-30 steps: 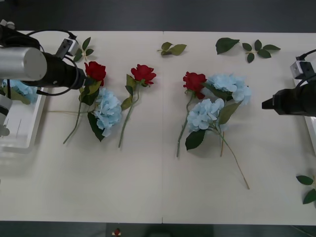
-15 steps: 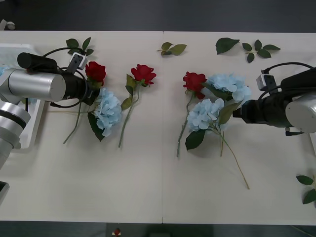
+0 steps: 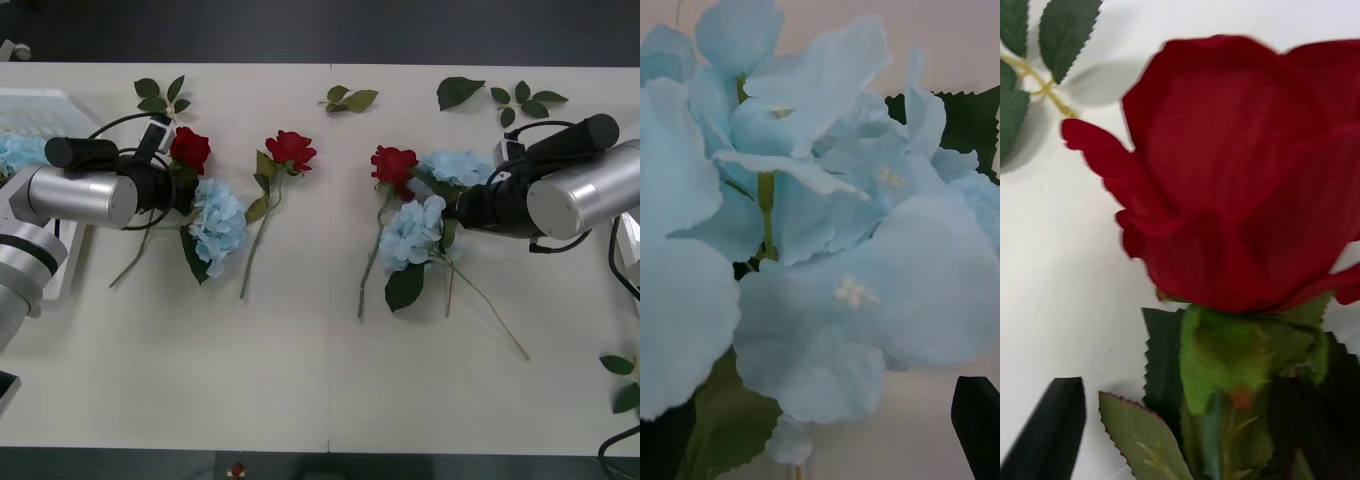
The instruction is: Put the red flowers into the right box and the blue flowers into the left box
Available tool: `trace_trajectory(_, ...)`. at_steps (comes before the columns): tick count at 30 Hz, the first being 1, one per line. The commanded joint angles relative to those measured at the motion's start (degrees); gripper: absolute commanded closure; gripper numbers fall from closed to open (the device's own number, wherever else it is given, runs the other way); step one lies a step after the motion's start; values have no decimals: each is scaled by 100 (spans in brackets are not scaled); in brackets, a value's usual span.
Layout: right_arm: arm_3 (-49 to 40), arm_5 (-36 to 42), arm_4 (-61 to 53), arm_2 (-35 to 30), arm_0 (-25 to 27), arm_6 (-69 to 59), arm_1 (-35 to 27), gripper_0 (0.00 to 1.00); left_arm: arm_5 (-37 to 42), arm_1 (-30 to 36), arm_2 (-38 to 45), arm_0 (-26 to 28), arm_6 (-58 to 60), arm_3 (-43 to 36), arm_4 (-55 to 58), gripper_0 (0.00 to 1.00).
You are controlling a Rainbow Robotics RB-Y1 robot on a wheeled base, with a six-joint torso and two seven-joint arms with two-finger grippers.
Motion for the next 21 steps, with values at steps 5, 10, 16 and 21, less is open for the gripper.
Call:
trace_trajectory(5, 567, -155, 411, 42, -400, -62, 385, 0, 20, 40, -32, -118, 346, -87, 70, 100)
trace_trajectory(10, 998, -331, 525, 244, -628, -114, 490, 0, 46, 66, 3, -109, 381, -351, 193, 100)
trace_trajectory(16, 1165, -348, 613, 244, -708, -88, 587, 0, 1136, 435, 372, -74, 328, -1071, 729, 100)
trace_trajectory(21, 1296, -357, 639, 262, -751, -70, 666, 0, 2323, 778, 970, 198, 284, -2012, 1221, 100)
